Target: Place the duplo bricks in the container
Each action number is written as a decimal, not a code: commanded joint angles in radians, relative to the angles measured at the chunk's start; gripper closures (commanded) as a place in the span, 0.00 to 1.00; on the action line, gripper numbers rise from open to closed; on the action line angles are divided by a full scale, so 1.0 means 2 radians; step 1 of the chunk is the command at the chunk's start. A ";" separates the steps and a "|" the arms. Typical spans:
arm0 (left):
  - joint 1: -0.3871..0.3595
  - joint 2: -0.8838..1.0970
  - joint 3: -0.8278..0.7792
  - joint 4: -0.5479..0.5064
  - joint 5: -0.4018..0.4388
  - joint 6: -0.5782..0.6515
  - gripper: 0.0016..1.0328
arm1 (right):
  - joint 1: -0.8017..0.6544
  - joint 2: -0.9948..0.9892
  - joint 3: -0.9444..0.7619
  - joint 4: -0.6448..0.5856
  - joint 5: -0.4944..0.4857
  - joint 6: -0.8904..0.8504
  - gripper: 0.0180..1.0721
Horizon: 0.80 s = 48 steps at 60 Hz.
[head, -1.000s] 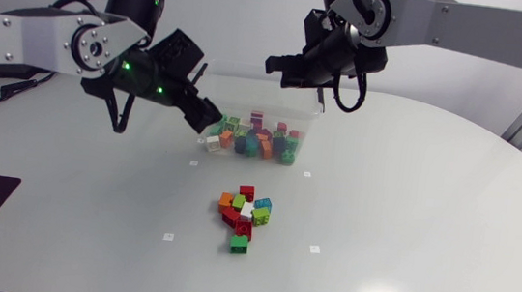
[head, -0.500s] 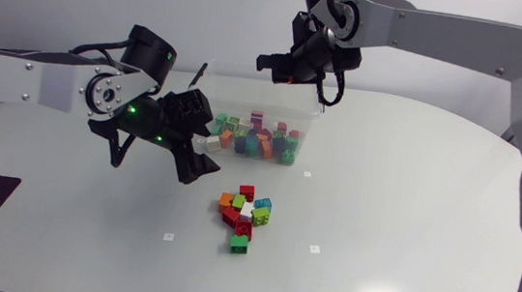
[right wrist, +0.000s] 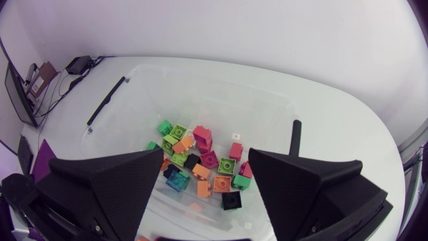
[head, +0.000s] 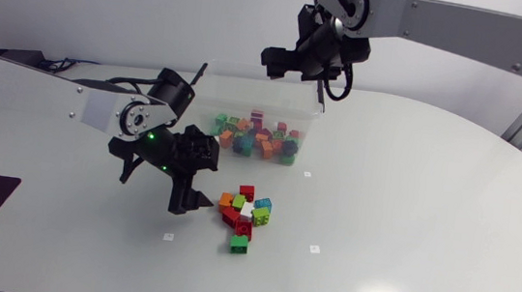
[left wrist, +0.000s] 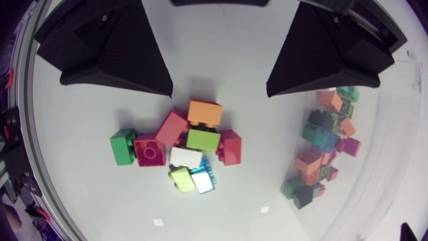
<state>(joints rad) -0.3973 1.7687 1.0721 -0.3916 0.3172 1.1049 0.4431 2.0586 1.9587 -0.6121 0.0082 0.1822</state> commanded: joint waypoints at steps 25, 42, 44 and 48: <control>-0.006 0.078 0.063 -0.046 0.015 0.056 0.07 | 0.000 -0.196 -0.269 0.091 -0.016 -0.014 0.09; -0.013 0.097 0.082 -0.046 0.025 0.053 0.11 | 0.022 -0.258 -0.400 0.127 -0.015 -0.014 0.09; -0.014 0.098 0.082 -0.047 0.025 0.053 0.11 | 0.023 -0.260 -0.409 0.128 -0.014 -0.014 0.09; -0.016 0.100 0.082 -0.047 0.025 0.052 0.11 | 0.028 -0.265 -0.429 0.133 -0.014 -0.014 0.09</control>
<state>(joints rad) -0.4206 1.9366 1.2133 -0.4732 0.3592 1.1831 0.4866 1.5547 1.1580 -0.3618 -0.0219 0.1707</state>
